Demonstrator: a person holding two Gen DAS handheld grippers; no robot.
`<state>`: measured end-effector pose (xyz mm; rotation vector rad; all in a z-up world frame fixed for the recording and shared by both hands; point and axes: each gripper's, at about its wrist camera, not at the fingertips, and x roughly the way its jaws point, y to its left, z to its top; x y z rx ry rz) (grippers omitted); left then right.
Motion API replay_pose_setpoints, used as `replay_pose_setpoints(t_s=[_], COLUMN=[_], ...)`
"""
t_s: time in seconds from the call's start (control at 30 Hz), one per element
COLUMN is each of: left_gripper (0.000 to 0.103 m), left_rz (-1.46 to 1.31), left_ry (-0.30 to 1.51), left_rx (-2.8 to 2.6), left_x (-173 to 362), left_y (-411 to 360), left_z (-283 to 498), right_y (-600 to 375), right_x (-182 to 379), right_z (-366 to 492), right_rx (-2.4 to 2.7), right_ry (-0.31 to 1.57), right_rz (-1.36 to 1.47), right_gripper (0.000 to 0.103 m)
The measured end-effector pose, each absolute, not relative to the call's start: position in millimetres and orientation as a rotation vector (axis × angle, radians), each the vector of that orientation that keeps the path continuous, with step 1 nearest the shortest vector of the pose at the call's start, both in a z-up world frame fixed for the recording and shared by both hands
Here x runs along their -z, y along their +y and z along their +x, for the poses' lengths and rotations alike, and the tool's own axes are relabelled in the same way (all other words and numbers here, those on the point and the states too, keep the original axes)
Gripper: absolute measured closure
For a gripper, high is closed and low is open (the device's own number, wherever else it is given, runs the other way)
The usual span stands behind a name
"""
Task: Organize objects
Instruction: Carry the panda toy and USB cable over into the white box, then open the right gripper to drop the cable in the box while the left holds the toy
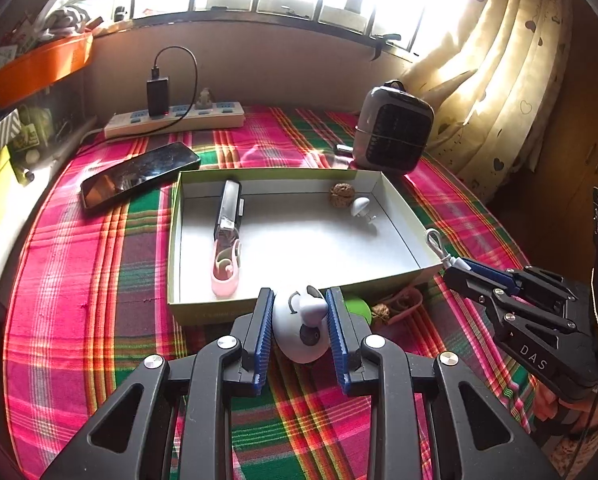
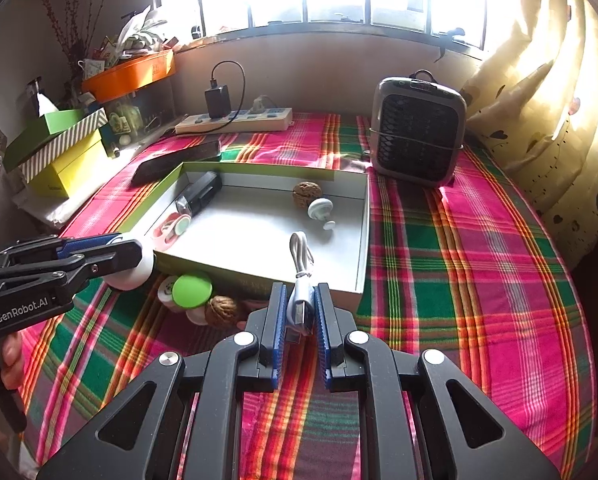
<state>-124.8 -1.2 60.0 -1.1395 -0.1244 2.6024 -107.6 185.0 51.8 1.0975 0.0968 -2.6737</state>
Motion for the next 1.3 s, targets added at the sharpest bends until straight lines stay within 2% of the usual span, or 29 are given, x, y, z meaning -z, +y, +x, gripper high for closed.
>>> replay_pose_setpoints(t_s=[0.6, 1.3], left_gripper=[0.079, 0.079], left_rz=[-1.156, -1.252], left_ry=[-0.075, 0.031], left_rx=[-2.612, -2.587], left_x=[-60.4, -28.1], left_y=[4.6, 25.4], left_z=[-188.2, -252.3], right_y=[176.8, 173.1], right_x=[-39.6, -15.8], right_z=[-168.6, -201.4], right_rx=[2.607, 2.574], right_ry=[0.146, 0.234], right_rz=[1.176, 1.256], right_gripper=[0.088, 0.088])
